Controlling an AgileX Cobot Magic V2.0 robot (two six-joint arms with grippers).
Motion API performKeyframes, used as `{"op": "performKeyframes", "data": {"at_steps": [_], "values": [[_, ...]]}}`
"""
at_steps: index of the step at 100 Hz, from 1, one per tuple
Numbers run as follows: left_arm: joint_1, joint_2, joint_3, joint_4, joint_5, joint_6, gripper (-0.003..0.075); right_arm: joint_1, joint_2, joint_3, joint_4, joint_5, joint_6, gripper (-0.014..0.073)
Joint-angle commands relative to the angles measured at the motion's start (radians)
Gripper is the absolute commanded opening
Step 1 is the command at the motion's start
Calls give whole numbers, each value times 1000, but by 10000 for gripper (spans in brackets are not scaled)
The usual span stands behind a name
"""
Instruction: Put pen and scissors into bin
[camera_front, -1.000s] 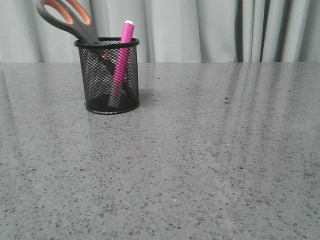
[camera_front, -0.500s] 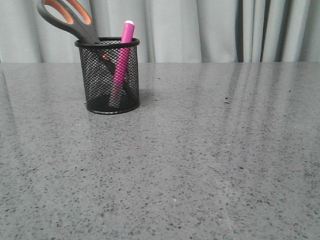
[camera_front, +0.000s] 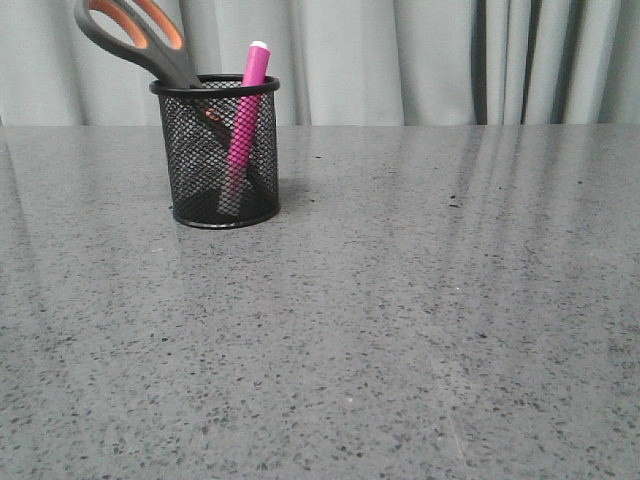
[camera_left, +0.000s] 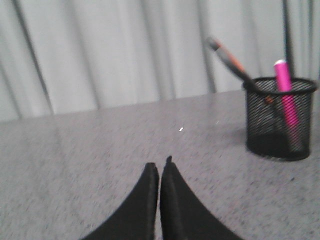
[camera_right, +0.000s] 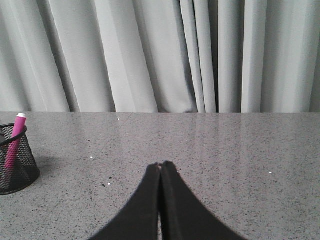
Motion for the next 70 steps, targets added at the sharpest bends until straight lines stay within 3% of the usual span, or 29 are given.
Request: {"op": "performKeyframes", "data": {"at_steps": [1,9,27,70], "values": [[63,-3,33,-39,-101,4,-19,0,17,-20,-30,-60,-11,-76],[108,-24,69,-39,-63,4,-19,0,17,-20,-30,-60,-11,-76],[132,-32,67,-51,214,4,-19,0,17,-20,-30,-60,-11,-76],[132,-32,69,-58,208,4,-19,0,17,-20,-30,-60,-11,-76]]}}
